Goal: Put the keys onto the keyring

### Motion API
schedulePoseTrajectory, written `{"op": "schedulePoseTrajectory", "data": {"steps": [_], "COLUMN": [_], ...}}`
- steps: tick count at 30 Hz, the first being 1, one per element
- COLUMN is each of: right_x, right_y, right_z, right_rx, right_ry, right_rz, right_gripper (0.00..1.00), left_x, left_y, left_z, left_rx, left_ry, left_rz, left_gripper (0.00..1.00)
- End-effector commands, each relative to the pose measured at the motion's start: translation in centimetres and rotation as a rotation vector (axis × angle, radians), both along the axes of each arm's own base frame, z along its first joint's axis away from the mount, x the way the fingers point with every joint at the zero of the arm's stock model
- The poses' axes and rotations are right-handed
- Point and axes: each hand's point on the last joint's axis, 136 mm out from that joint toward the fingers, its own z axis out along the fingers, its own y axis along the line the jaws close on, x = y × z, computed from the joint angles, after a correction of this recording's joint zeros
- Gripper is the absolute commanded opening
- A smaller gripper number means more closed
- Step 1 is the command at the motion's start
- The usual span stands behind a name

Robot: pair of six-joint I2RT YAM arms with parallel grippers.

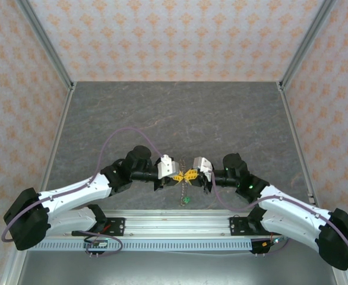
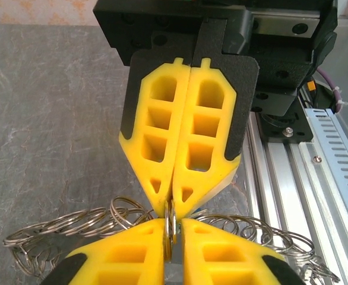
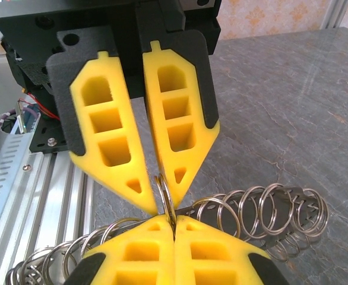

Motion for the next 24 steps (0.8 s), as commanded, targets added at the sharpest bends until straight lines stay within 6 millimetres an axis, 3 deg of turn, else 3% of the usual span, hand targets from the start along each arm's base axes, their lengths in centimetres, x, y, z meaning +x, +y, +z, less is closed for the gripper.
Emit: {"op": "schedulePoseTrajectory", "data": {"steps": [1,8,12,14,19,24], "right_x": [0.9,0.9,1.1,1.1,0.1,0.5], "right_y": [0.2,0.2,0.2,0.1,0.4,0.6], "right_z": [3.0,3.3,3.4,3.6,4.0,2.3], "right_rx": [0.045,0.026,-0.006,-0.025,-0.096,-0.076], "right_ry": [-0.081,-0.06,-0.032,-0.019,-0.071,-0.076], "right_rz": [-0.021,-0.022,-0.031,-0.035,-0.034,-0.051], "right_gripper": [0.0,0.0,0.0,0.0,0.02,0.05], "left_x": [-0.5,-0.7,-0.1,0.3,0.5,0.2], "left_y": [-0.1,0.0,0.2,0.4,0.5,-0.4], "left_z": [-0.5,-0.9,-1.2,-1.3,-0.3,1.5], "left_rx": [0.047,0.116,0.144,0.159,0.109,-0.026], "left_ry": [0.007,0.022,0.006,0.0,-0.025,-0.03], "left_rz": [-0.034,-0.034,0.0,0.027,0.058,0.042], "left_gripper": [0.16,0.15,0.01,0.0,0.0,0.0]}}
